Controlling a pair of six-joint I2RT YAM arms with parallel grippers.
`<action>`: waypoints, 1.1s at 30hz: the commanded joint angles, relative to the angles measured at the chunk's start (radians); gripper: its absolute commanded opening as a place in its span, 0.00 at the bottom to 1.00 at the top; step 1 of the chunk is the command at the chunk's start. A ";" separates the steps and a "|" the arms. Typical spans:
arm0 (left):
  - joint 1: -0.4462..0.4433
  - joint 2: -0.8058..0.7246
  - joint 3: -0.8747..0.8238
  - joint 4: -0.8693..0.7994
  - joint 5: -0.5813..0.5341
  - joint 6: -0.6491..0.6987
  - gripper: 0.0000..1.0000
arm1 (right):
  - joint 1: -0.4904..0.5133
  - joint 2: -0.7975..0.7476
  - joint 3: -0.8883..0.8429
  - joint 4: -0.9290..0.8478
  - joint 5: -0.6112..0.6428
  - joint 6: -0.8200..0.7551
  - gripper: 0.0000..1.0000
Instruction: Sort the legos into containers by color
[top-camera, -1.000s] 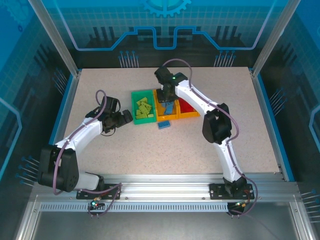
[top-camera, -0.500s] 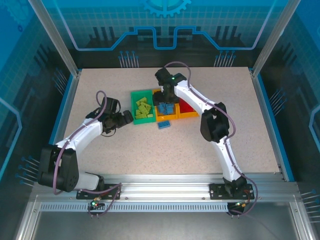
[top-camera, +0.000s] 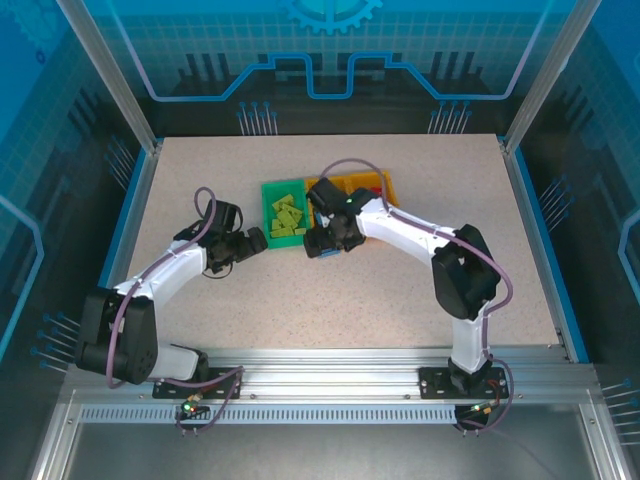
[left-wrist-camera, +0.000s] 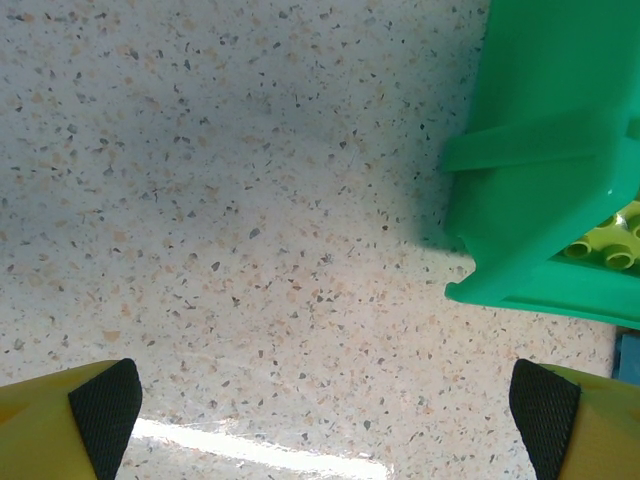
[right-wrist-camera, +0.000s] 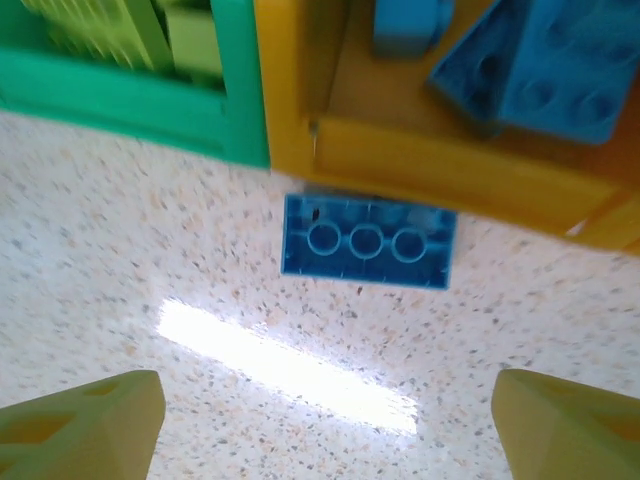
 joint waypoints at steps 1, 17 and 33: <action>-0.009 -0.021 -0.019 -0.001 0.018 -0.019 0.99 | 0.007 0.007 -0.074 0.104 -0.017 0.043 0.91; -0.008 -0.036 -0.030 -0.010 0.014 -0.020 0.99 | 0.042 0.175 -0.049 0.208 0.126 0.017 0.98; -0.009 -0.032 -0.027 -0.011 0.014 -0.018 0.99 | 0.056 0.145 -0.096 0.196 0.193 0.038 0.90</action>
